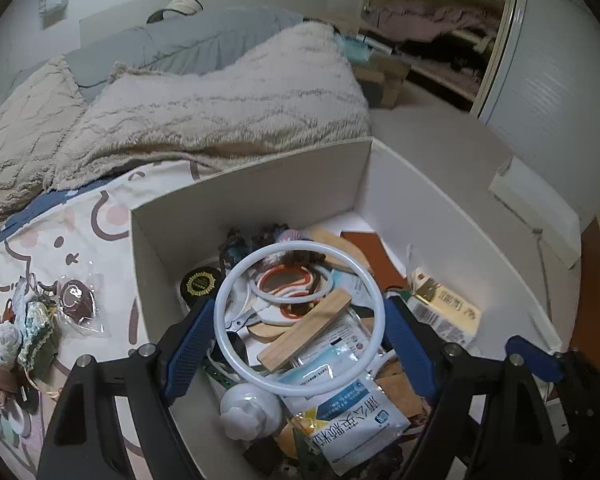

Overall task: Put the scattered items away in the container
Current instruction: 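Open both grippers to drop the ring and sachet into the box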

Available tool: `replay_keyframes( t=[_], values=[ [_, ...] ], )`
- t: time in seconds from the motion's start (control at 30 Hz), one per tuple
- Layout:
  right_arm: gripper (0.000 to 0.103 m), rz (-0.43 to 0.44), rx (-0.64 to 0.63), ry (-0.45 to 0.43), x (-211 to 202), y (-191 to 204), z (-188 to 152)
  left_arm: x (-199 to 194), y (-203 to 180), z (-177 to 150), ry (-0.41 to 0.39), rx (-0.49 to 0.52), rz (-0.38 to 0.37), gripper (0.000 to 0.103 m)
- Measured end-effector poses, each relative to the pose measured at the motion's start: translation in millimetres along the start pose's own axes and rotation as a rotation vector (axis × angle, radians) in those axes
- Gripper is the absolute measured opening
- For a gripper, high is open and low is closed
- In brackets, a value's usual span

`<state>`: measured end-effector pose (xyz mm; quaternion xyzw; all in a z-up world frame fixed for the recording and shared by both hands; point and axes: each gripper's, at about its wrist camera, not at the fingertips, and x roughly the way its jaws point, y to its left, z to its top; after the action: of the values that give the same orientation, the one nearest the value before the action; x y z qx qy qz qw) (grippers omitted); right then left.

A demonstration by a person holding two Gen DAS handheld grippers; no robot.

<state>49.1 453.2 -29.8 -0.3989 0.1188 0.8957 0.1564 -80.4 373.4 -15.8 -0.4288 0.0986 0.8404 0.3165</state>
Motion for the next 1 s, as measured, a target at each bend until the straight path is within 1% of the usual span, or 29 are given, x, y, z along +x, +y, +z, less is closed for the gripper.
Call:
replay_keyframes(
  t=[0.2,0.3,0.33,0.37,0.4,0.57,0.77,1.0],
  values=[
    [0.084,-0.005,-0.005,0.01,2.2,-0.1,-1.5,14.6,5.2,1.4,0.056,-0.028,-0.012,0.085],
    [0.084,-0.01,-0.008,0.013,2.9,0.4,-2.0,17.1,8.1,0.8,0.07,-0.043,-0.001,0.086],
    [0.084,-0.011,-0.008,0.013,2.8,0.5,-1.9,18.2,9.4,0.3,0.075,-0.051,0.0,0.088],
    [0.084,-0.011,-0.007,0.013,2.6,0.4,-1.9,18.4,10.7,-0.4,0.08,-0.059,0.001,0.097],
    [0.084,-0.012,-0.008,0.013,2.6,0.2,-1.9,18.2,11.6,-1.1,0.081,-0.064,0.005,0.101],
    [0.084,-0.015,-0.007,0.013,2.8,-0.4,-1.7,14.3,11.4,-4.6,0.067,-0.057,0.026,0.101],
    [0.084,-0.02,-0.006,0.015,3.2,-1.5,-2.7,11.5,4.0,-8.5,0.043,0.008,0.065,0.101],
    [0.084,-0.035,-0.004,0.015,3.2,-3.5,-2.9,5.9,2.9,-10.9,0.038,0.014,0.053,0.101]
  ],
)
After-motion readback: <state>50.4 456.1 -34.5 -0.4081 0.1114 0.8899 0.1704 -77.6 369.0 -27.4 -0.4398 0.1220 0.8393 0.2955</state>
